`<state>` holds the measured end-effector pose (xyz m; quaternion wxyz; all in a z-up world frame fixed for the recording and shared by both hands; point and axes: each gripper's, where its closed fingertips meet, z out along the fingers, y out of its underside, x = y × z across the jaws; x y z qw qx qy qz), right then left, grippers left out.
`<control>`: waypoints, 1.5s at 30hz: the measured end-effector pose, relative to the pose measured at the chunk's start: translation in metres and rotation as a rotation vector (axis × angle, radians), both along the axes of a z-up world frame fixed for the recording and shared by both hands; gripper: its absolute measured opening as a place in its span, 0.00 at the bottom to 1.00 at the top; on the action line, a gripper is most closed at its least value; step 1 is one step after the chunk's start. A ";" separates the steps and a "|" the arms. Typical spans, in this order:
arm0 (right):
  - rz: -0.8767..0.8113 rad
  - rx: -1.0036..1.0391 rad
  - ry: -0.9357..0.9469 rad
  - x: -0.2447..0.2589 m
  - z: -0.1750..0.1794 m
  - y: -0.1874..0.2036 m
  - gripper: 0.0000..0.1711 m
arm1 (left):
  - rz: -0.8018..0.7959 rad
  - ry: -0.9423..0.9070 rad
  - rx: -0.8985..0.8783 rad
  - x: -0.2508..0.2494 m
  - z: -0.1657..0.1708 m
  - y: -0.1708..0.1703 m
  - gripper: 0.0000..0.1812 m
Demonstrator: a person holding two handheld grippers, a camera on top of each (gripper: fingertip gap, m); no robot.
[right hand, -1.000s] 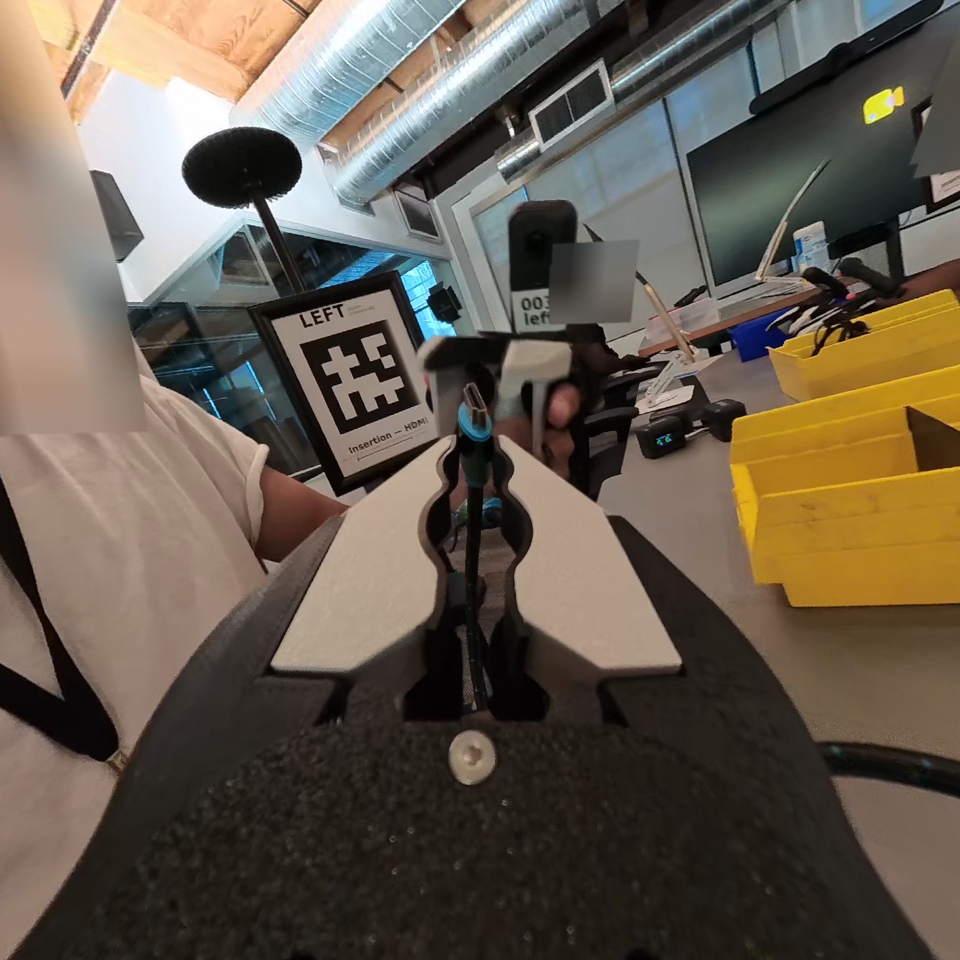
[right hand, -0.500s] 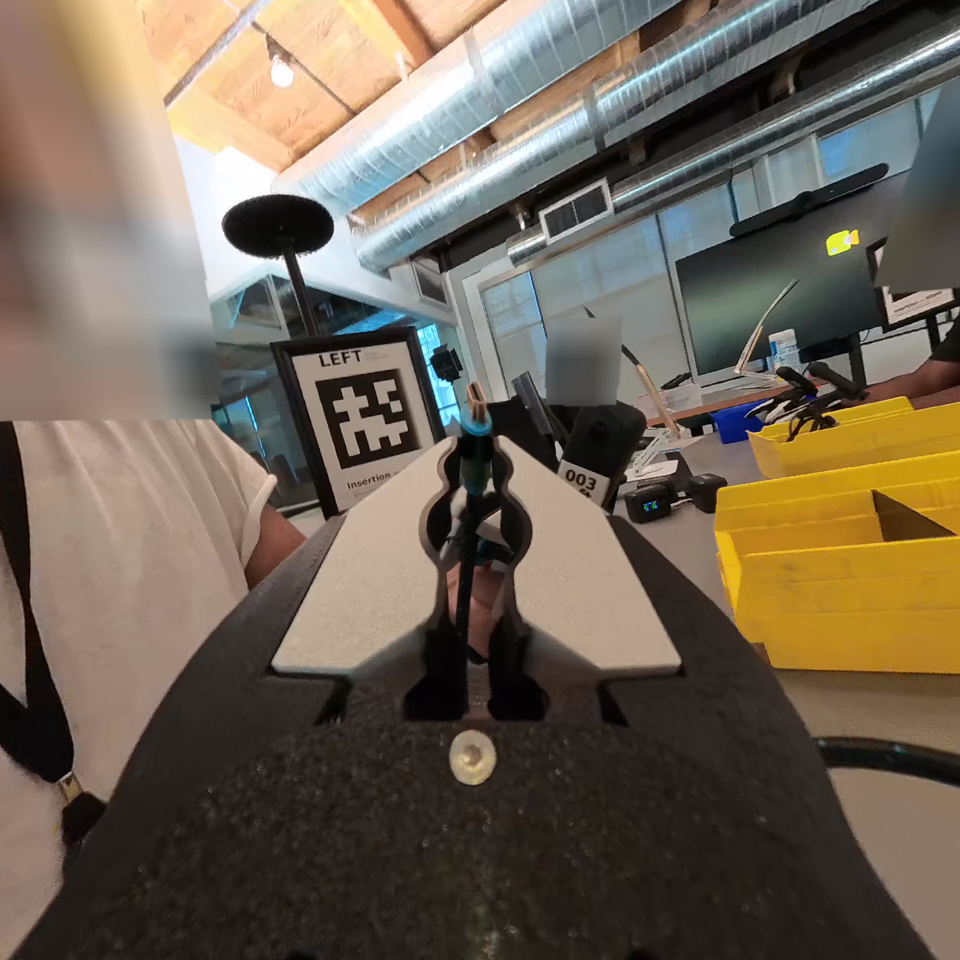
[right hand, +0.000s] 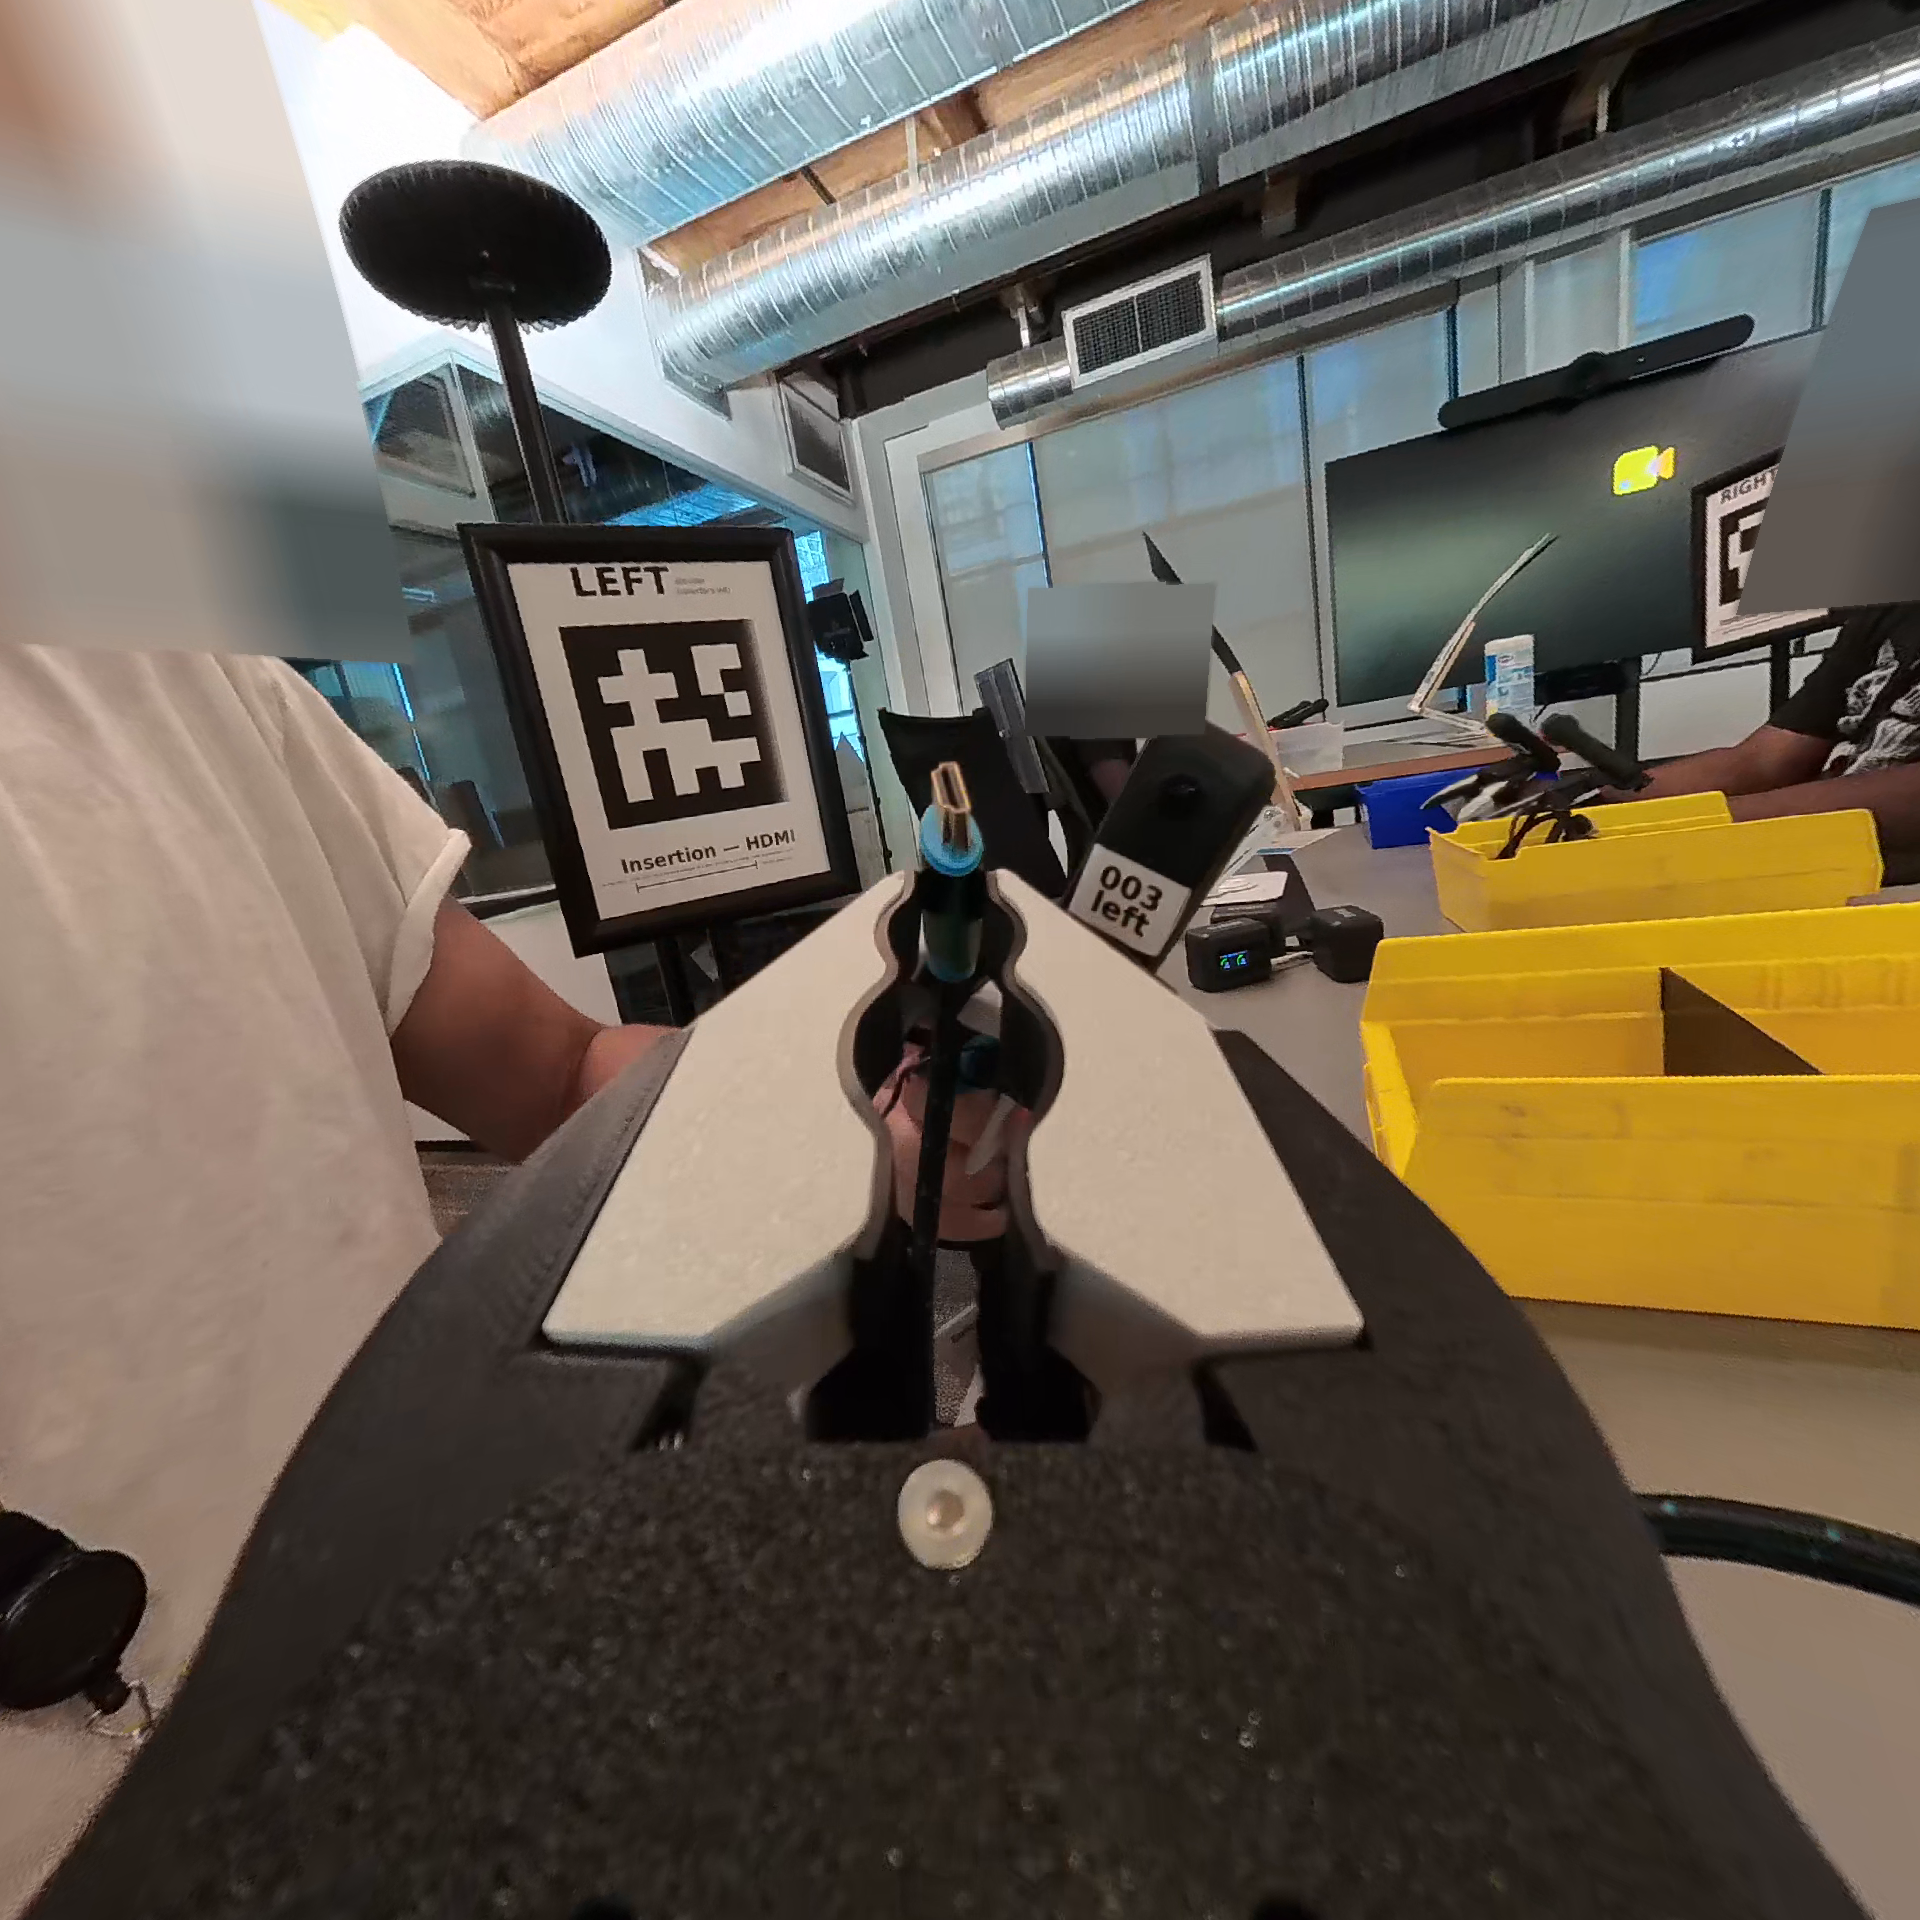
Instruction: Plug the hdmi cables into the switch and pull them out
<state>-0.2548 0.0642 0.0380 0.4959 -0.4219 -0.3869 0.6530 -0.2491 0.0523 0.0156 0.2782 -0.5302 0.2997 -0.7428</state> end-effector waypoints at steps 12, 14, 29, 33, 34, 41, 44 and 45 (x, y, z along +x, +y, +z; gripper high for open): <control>0.083 0.078 0.044 0.006 0.001 -0.017 0.06 | -0.128 -0.024 -0.089 0.002 0.008 -0.017 0.03; 0.087 0.113 0.054 0.008 0.005 -0.021 0.06 | -0.153 -0.054 -0.118 0.003 0.013 -0.020 0.03; -0.519 0.163 -0.362 0.124 -0.010 0.091 0.12 | 0.282 0.409 0.324 -0.029 -0.005 -0.007 0.03; -0.662 0.017 -0.800 0.153 -0.114 0.120 0.26 | 0.485 0.701 0.449 -0.037 -0.051 0.011 0.03; -0.682 -0.031 -0.873 0.158 -0.136 0.121 0.29 | 0.535 0.789 0.492 -0.040 -0.065 0.016 0.03; -0.788 -0.176 -1.020 0.163 -0.194 0.145 0.35 | 0.617 1.050 0.691 -0.029 -0.119 0.026 0.03; -0.765 -0.159 -1.073 0.152 -0.205 0.155 0.36 | 0.604 1.034 0.681 -0.021 -0.123 0.029 0.03; -0.760 -0.157 -1.088 0.150 -0.209 0.158 0.36 | 0.600 1.014 0.657 -0.019 -0.124 0.031 0.03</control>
